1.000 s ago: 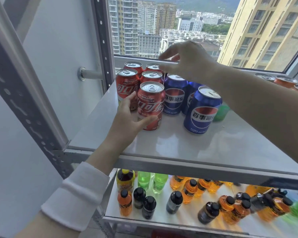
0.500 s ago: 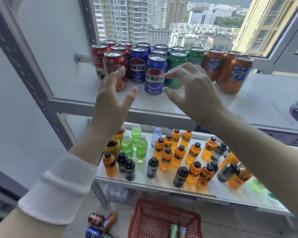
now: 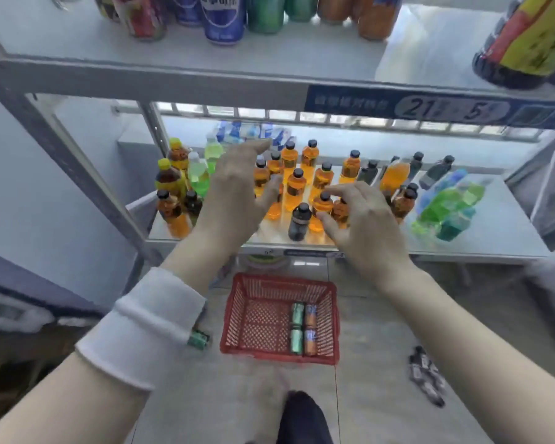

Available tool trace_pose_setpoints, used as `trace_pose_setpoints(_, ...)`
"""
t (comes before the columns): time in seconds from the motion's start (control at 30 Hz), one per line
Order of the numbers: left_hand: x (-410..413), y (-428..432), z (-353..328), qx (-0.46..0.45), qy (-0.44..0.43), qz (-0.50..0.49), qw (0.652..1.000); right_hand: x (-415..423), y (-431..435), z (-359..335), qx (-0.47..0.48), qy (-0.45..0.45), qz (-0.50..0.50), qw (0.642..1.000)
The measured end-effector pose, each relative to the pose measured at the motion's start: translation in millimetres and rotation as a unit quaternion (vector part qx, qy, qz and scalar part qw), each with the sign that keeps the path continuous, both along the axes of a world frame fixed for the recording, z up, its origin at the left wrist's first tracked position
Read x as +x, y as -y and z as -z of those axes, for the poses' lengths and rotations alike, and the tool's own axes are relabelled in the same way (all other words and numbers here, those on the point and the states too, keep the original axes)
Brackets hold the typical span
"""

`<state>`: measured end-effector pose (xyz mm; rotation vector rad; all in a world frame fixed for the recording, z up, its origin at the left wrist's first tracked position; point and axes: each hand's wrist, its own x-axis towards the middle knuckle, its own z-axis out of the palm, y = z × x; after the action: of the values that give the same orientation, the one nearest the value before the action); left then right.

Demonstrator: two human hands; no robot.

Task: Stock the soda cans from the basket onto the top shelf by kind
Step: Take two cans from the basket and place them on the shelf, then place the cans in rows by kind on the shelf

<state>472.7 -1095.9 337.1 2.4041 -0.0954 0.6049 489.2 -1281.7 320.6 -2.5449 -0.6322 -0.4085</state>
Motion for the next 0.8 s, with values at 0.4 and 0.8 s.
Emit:
trace_pose_setpoints(0.4,-41.0,37.5,183.6,-0.089,-0.279,0.014,0.956,-76.3,61.6,187.2,-0.033,-0.307,0.115,0.944)
trace_pose_setpoints(0.8,-22.4,74.0,435.3,-0.234,-0.557,-0.053,0.796,-34.5,86.3,387.5,-0.126,-0.582,0.117,0.794)
